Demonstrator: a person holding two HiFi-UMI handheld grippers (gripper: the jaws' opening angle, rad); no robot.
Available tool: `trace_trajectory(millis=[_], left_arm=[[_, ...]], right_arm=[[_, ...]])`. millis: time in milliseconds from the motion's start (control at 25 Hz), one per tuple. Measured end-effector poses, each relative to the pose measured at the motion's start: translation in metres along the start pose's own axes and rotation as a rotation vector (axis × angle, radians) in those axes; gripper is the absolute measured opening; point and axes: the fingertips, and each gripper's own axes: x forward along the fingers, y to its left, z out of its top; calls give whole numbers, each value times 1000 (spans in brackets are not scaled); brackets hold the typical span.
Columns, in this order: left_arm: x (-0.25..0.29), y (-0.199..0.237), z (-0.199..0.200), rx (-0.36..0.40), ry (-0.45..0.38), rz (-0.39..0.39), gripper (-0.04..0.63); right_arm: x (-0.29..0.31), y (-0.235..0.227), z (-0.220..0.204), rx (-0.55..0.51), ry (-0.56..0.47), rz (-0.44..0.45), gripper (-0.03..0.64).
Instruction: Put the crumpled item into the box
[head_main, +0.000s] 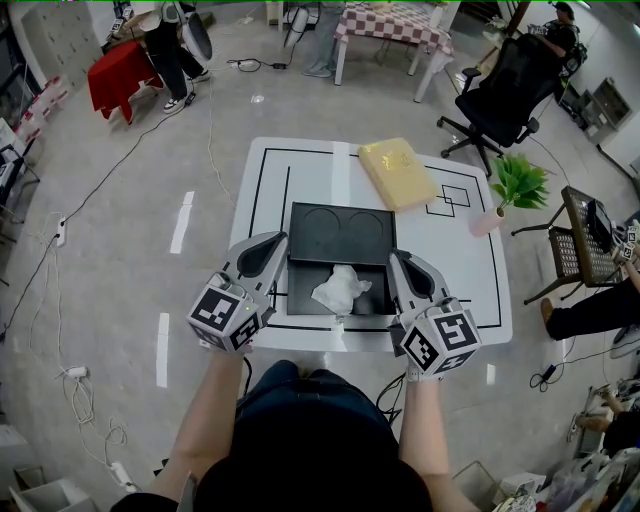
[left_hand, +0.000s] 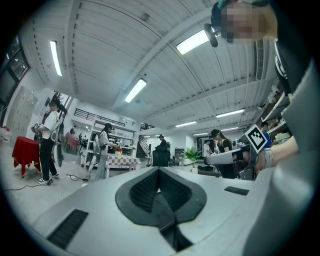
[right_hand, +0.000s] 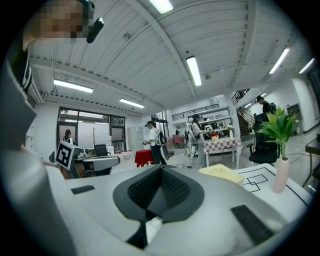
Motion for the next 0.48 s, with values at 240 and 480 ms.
trace_trajectory(millis=[240, 480], left_arm=[[1, 1, 2, 3, 2, 1, 3], [2, 1, -1, -2, 6, -2, 3]], right_arm=[[2, 0, -3, 5, 9, 3, 5], [2, 0, -6, 9, 17, 7, 5]])
